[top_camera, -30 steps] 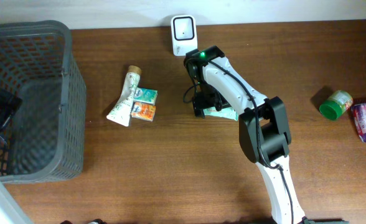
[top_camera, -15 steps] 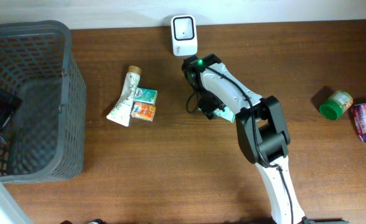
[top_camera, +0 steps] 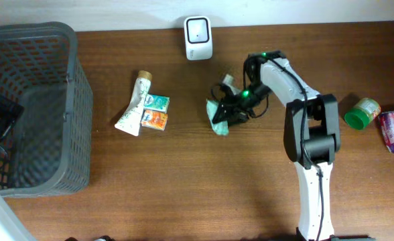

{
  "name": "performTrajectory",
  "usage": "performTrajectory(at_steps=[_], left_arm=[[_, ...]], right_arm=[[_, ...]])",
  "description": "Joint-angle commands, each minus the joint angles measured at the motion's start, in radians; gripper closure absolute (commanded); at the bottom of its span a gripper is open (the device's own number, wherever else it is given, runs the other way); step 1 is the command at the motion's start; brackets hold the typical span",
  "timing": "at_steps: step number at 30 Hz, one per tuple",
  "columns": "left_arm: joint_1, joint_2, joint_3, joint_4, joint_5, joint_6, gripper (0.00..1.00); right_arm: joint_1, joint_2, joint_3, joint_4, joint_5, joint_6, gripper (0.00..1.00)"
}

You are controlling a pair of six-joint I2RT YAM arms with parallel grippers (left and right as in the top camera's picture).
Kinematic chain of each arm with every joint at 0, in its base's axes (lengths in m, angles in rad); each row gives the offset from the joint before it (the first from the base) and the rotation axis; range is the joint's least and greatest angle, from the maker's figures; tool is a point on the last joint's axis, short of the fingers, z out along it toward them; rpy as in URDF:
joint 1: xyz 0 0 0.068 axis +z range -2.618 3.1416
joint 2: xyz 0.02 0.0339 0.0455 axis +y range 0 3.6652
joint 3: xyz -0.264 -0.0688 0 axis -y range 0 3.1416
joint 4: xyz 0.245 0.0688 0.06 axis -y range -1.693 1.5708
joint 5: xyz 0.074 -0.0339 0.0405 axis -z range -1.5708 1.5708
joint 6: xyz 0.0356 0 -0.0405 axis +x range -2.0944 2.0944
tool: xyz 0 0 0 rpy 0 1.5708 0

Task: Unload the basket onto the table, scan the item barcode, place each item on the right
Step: 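Drag the wipes pack right and release it on the table, then regrasp the wipes pack and lift it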

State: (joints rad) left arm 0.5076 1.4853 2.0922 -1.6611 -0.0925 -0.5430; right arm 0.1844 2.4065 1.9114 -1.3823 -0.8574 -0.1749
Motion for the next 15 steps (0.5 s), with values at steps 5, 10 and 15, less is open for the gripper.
performTrajectory(at_steps=[5,10,15], left_arm=[[0.006,0.000,0.002,-0.002,0.000,-0.003,0.01],[0.006,0.000,0.002,-0.002,0.000,-0.003,0.01],[0.006,0.000,0.002,-0.002,0.000,-0.003,0.01]], right_arm=[[-0.198,-0.030,0.045,-0.107,0.311,0.138,0.22],[-0.092,-0.044,0.195,-0.194,0.269,-0.020,0.08],[-0.031,-0.043,-0.061,0.117,-0.037,-0.034,0.19]])
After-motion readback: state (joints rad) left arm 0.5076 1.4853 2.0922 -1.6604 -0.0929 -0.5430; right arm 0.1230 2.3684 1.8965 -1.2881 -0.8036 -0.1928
